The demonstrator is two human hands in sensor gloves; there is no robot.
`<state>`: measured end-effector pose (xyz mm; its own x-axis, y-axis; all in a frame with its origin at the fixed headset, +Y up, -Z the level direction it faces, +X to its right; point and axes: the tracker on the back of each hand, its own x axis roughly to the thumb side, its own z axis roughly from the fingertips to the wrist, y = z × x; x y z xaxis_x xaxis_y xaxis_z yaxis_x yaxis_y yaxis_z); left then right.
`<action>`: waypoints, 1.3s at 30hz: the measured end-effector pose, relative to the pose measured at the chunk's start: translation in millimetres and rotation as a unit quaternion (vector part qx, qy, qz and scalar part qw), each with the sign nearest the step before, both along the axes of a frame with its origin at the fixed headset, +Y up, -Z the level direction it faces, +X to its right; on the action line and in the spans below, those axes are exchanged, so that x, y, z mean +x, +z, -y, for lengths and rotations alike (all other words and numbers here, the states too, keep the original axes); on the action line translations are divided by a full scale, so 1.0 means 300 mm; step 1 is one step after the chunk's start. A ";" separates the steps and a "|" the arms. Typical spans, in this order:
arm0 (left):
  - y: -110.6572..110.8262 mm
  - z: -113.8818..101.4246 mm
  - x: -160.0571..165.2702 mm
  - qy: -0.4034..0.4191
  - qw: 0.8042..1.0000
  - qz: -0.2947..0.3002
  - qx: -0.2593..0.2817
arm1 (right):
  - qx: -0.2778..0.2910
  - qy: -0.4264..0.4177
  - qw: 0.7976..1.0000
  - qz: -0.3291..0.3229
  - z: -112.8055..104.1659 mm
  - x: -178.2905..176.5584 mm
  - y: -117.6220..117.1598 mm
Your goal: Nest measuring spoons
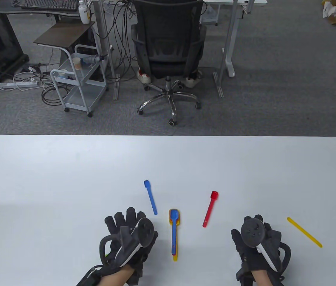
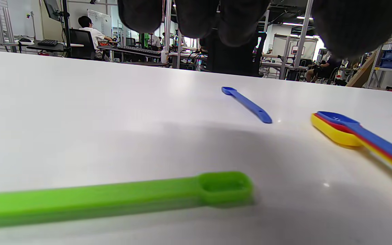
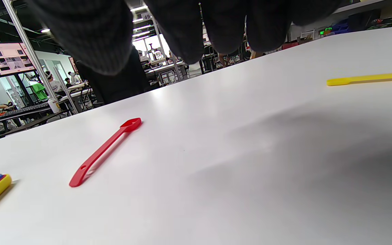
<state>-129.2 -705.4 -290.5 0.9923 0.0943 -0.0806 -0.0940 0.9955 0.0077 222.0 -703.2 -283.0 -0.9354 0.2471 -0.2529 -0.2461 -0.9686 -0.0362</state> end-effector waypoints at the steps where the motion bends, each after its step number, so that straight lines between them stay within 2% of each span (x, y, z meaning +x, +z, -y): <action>1: -0.001 0.005 -0.013 0.001 1.000 -0.001 0.002 | 0.000 0.001 1.000 0.000 0.001 -0.002 0.000; 9: -0.013 0.017 -0.113 0.002 1.000 -0.013 0.014 | -0.001 0.006 1.000 -0.002 0.002 -0.010 -0.001; 24: 0.001 -0.016 -0.239 0.027 0.998 -0.036 0.035 | -0.012 0.045 0.999 -0.010 0.039 -0.048 -0.011; 32: 0.007 -0.020 -0.289 0.039 0.997 -0.049 0.033 | -0.013 0.071 0.997 -0.011 0.039 -0.094 -0.046; 39: 0.013 -0.030 -0.305 0.036 0.997 -0.059 0.043 | -0.020 0.055 0.998 -0.010 0.025 -0.141 -0.096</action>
<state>-220.8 -696.5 -286.6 0.9668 0.1764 -0.1850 -0.1583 0.9814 0.1085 179.8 -710.7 -311.7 -0.9615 0.1323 -0.2409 -0.1380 -0.9904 0.0069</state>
